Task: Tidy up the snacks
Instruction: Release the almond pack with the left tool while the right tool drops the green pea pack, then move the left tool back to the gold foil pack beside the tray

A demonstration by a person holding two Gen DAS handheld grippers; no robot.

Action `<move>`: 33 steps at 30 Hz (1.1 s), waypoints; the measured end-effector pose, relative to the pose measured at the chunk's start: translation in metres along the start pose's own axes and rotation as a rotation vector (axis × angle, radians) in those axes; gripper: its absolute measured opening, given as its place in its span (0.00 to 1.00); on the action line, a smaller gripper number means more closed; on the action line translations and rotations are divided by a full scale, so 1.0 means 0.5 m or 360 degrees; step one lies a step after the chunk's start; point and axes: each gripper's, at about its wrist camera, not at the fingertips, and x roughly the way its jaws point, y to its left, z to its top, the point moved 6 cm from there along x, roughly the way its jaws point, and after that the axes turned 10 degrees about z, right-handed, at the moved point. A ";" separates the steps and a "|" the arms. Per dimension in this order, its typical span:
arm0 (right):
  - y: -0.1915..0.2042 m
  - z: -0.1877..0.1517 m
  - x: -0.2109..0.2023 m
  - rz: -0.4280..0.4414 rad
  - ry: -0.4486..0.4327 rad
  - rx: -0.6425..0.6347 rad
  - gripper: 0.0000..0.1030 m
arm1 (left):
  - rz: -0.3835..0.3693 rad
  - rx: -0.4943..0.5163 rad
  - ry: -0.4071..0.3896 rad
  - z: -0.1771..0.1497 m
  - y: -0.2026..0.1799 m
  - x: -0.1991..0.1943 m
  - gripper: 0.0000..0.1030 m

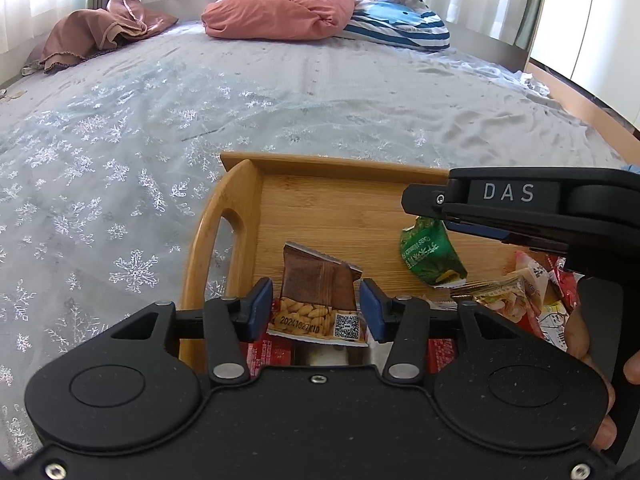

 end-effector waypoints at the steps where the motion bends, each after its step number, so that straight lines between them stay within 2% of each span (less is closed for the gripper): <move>1: 0.002 0.000 -0.004 0.0004 -0.0003 0.0002 0.49 | -0.0001 0.0001 -0.0006 0.000 0.001 -0.004 0.50; 2: 0.002 0.000 -0.008 0.0009 -0.0007 0.0002 0.50 | 0.0001 0.0002 -0.0012 0.001 0.001 -0.008 0.53; 4: 0.004 0.002 -0.018 0.0017 -0.0016 -0.0005 0.56 | 0.0008 0.0004 -0.0029 0.003 0.004 -0.016 0.64; 13: 0.029 0.004 -0.081 0.0019 -0.0054 -0.0177 0.69 | -0.0021 0.0011 -0.0110 0.003 0.014 -0.072 0.84; 27: 0.040 -0.039 -0.181 -0.0048 -0.0121 -0.0419 0.88 | -0.0088 0.0043 -0.0162 -0.032 0.020 -0.155 0.89; 33: 0.048 -0.065 -0.225 -0.0070 -0.0151 -0.0527 0.90 | -0.0103 0.0101 -0.0177 -0.061 0.019 -0.185 0.89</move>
